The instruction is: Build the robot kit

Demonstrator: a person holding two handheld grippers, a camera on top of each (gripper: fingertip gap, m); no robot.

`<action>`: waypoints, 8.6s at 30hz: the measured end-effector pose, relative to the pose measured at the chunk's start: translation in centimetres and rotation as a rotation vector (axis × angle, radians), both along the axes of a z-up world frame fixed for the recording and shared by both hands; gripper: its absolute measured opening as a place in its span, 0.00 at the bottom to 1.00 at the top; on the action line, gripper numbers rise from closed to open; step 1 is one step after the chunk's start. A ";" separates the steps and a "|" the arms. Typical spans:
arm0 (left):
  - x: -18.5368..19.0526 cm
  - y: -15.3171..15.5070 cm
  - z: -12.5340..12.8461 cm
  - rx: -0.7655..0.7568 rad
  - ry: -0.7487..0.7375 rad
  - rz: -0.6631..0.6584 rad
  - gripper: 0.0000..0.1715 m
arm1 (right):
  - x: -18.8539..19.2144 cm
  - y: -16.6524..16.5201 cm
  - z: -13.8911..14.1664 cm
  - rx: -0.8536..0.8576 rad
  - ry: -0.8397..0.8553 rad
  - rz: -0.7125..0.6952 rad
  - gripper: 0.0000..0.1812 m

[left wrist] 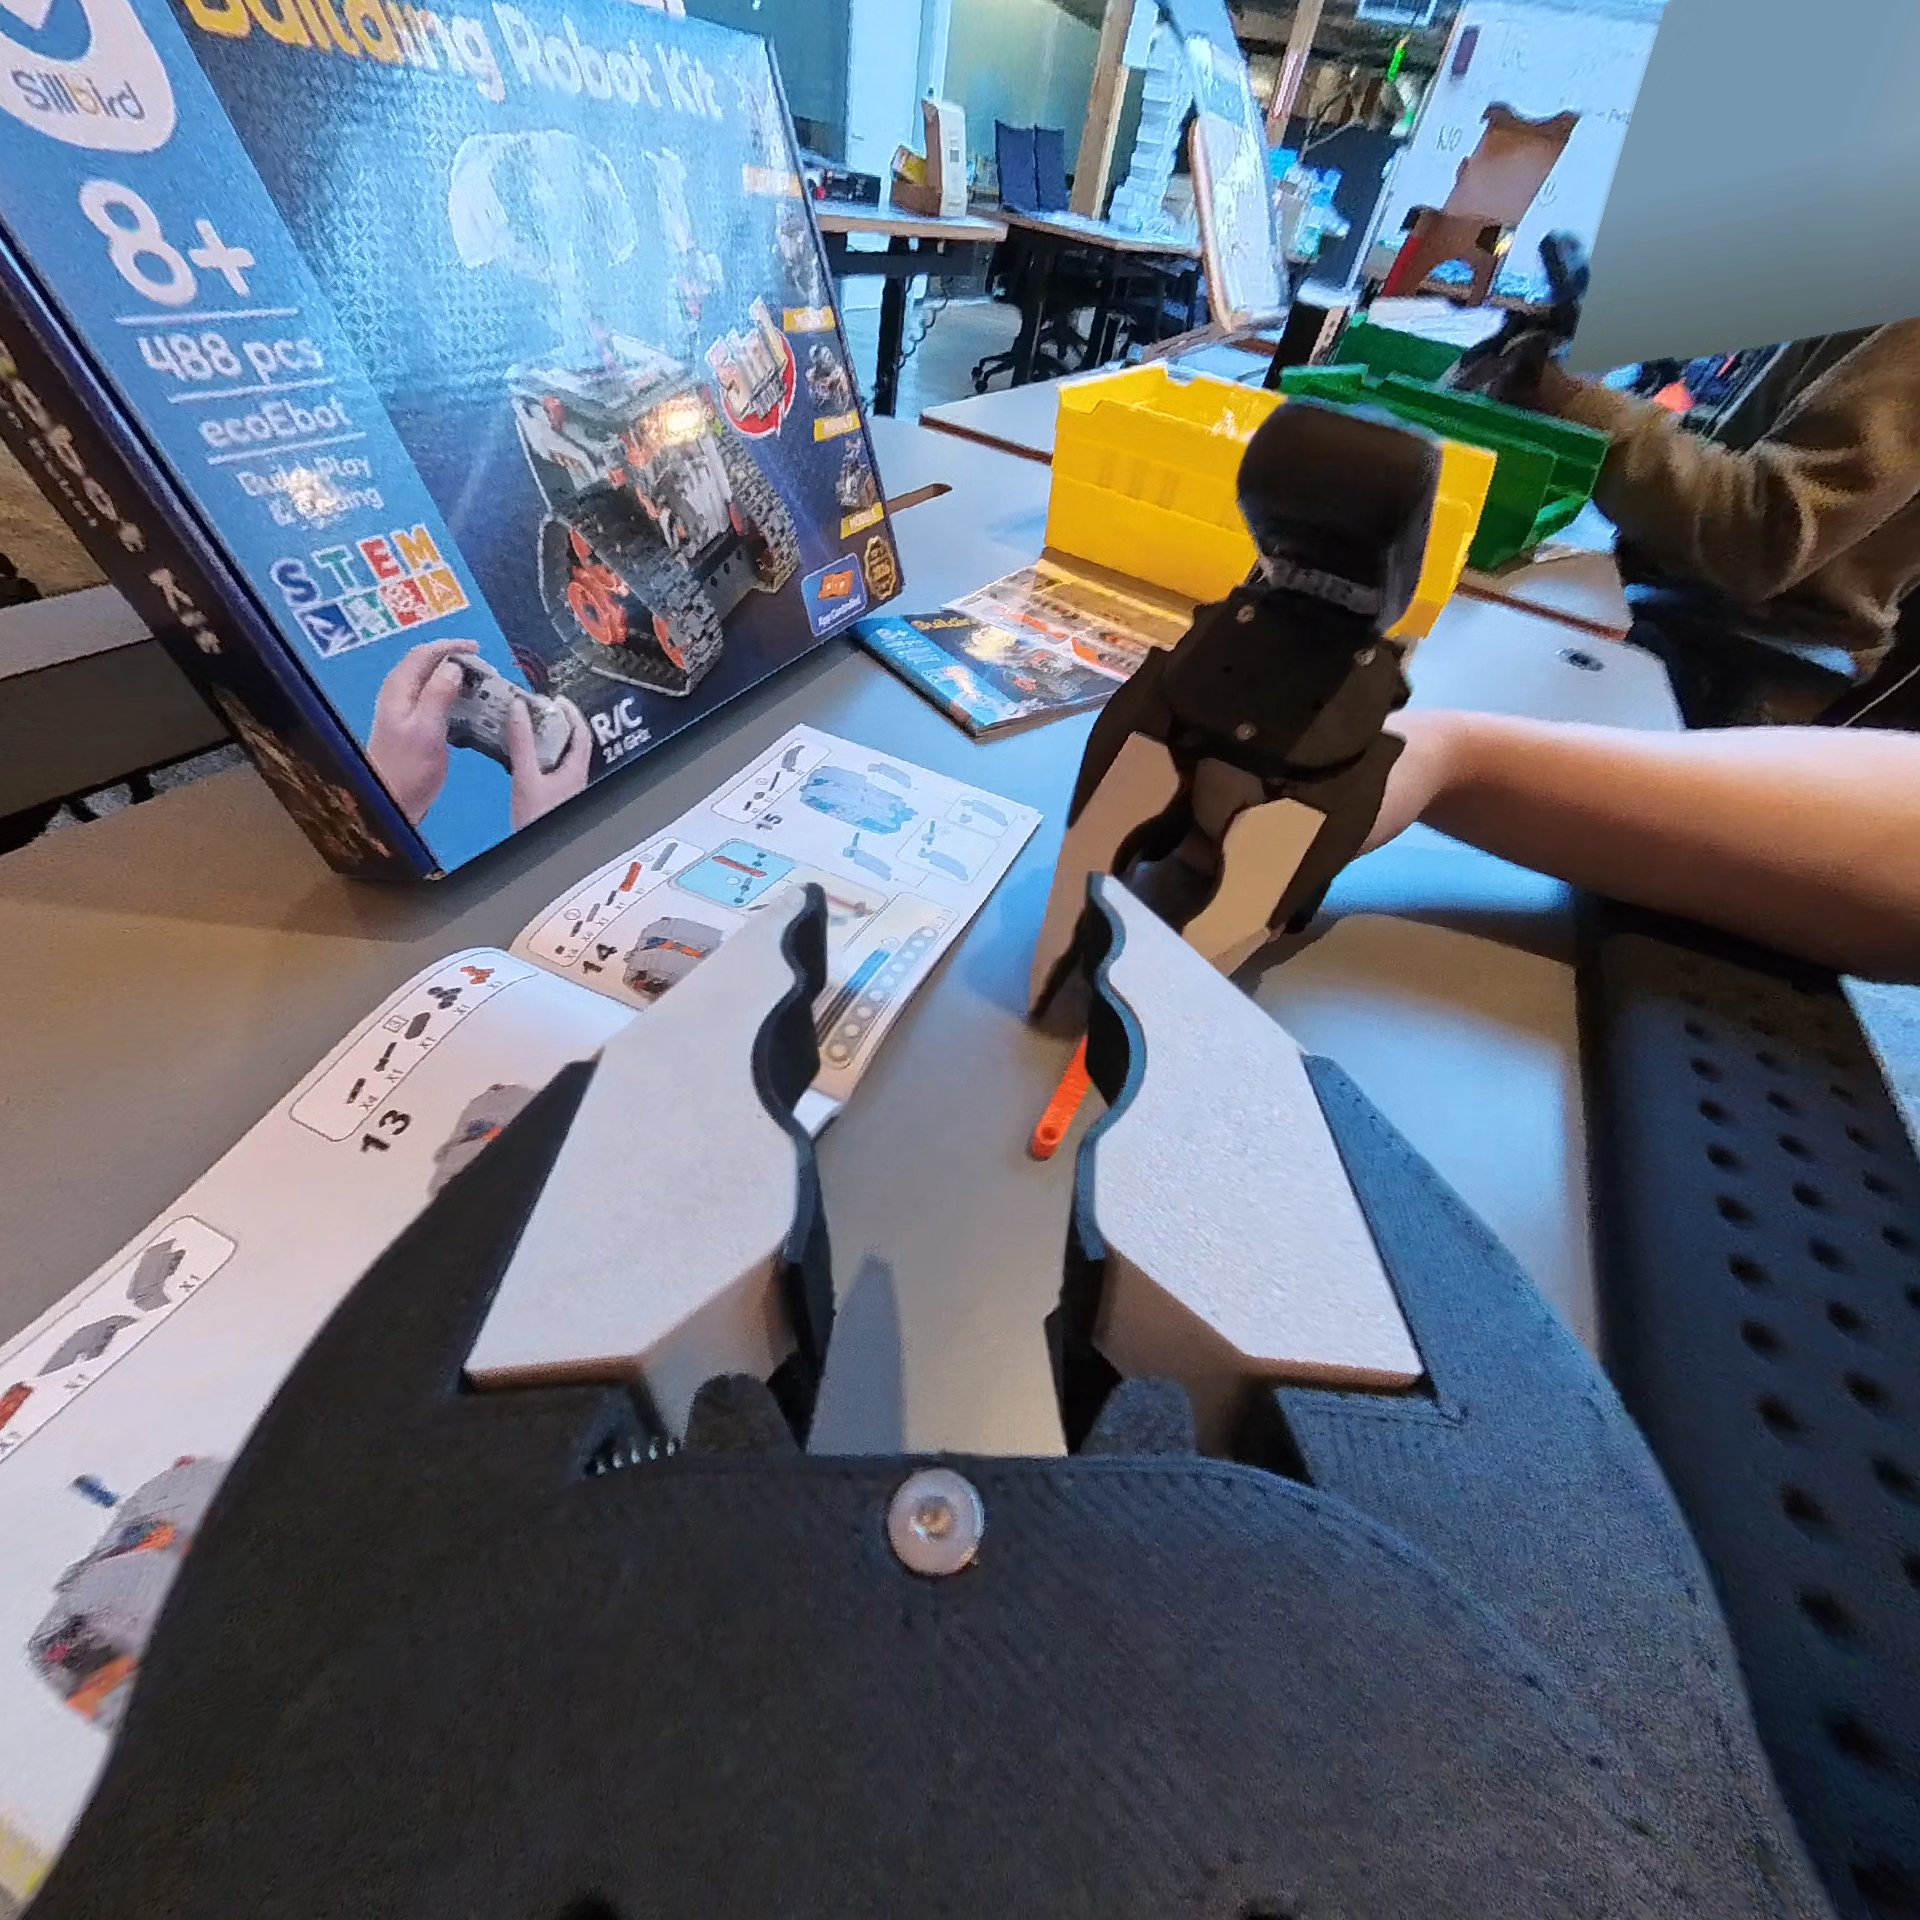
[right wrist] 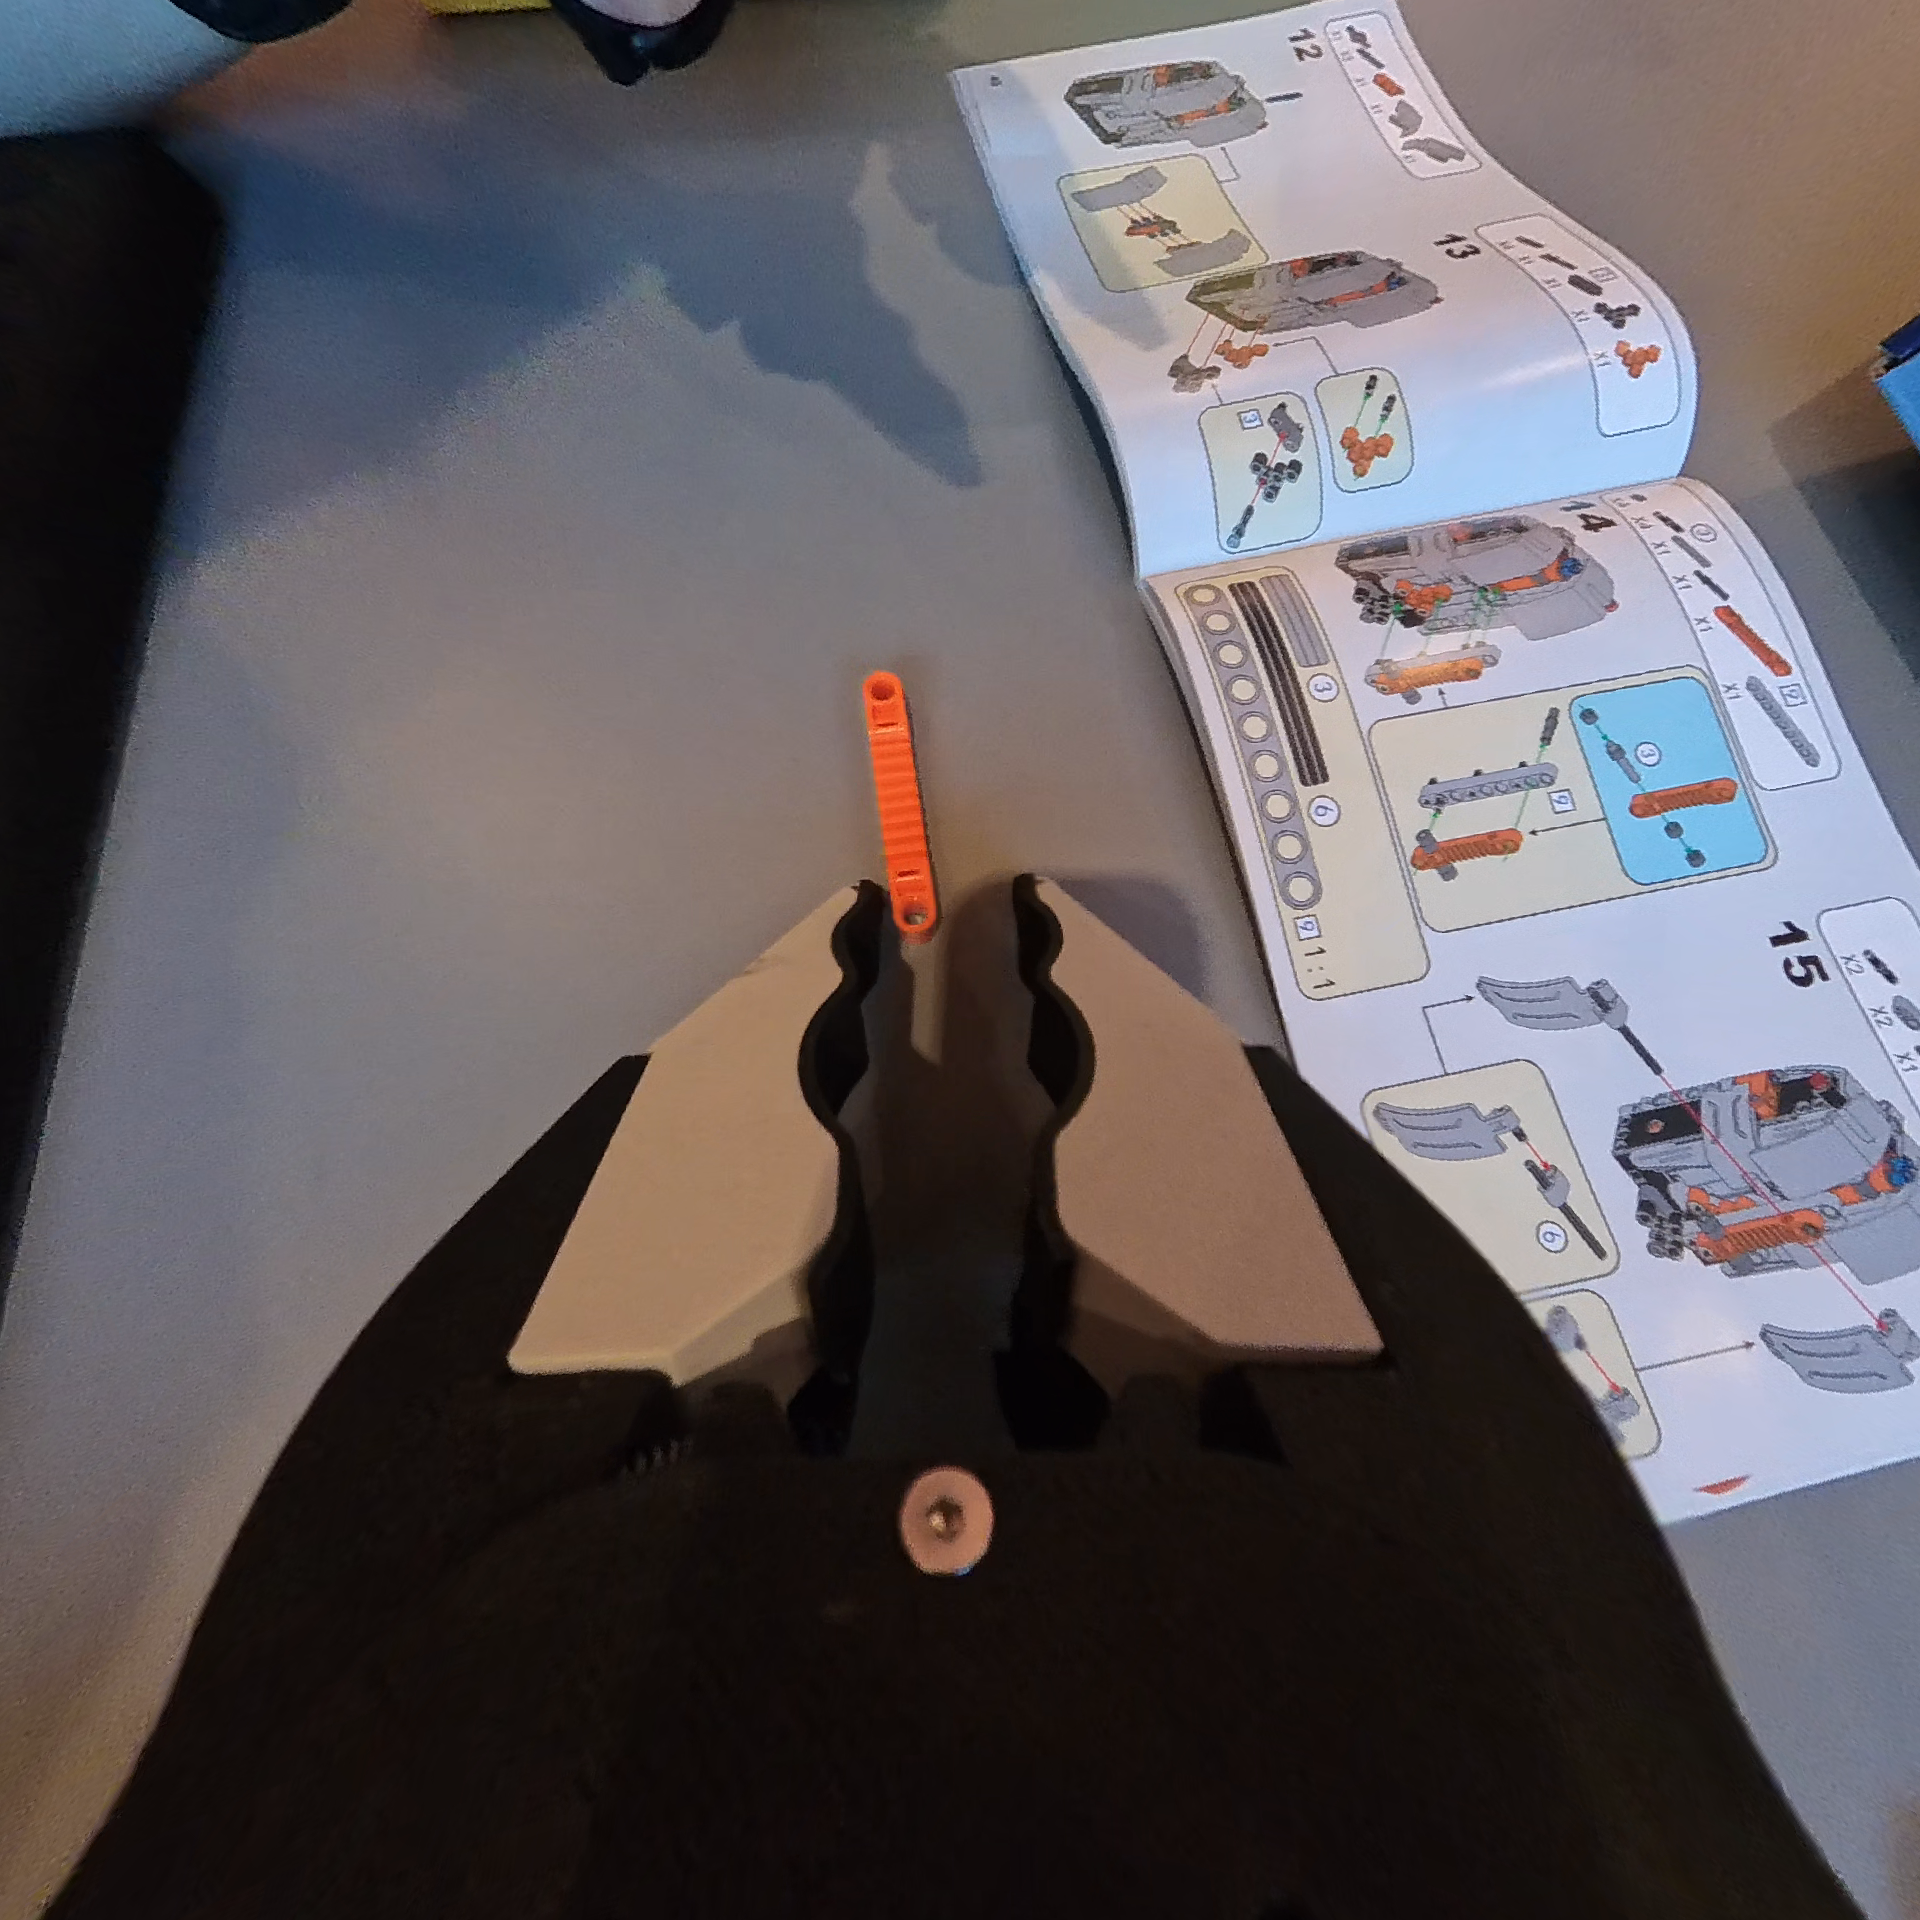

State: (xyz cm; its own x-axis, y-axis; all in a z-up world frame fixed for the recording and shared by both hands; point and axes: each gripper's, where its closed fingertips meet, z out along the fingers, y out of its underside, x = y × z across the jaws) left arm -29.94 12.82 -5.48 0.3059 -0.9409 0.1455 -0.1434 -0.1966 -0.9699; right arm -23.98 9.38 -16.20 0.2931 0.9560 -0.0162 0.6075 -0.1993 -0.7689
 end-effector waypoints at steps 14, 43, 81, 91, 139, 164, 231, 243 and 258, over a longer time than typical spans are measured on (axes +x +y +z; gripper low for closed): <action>-19.0 -2.7 8.3 0.129 0.234 0.384 0.25 | -1.2 -2.4 7.6 0.228 0.237 -0.153 0.21; -33.6 5.8 -9.2 -0.236 1.275 -0.066 0.08 | -0.7 -2.5 5.2 0.214 0.171 -0.211 0.18; 0.5 -4.6 11.1 -0.313 -0.059 -0.347 0.02 | -6.9 -2.6 17.9 -0.112 0.887 -0.133 0.18; 1.6 -5.8 8.0 -0.282 -0.097 -0.348 0.17 | -3.8 -2.7 14.1 0.007 0.618 -0.174 0.03; 4.4 -3.2 -3.8 0.338 0.275 -0.244 0.03 | 1.8 -0.3 6.9 0.486 0.019 -0.157 0.04; 4.2 -3.2 -3.7 0.314 0.250 -0.259 0.03 | 1.4 -0.5 7.2 0.498 0.066 -0.132 0.04; 3.9 -3.3 -4.8 0.354 0.322 -0.283 0.03 | 1.0 -1.0 6.6 0.539 0.189 0.015 0.03; 3.2 -0.8 -4.7 0.146 0.245 -0.189 0.05 | 1.4 0.8 4.1 0.358 0.144 -0.043 0.03; 1.6 2.0 -4.0 0.009 0.181 -0.061 0.00 | 0.2 2.2 0.5 0.019 0.034 0.085 0.03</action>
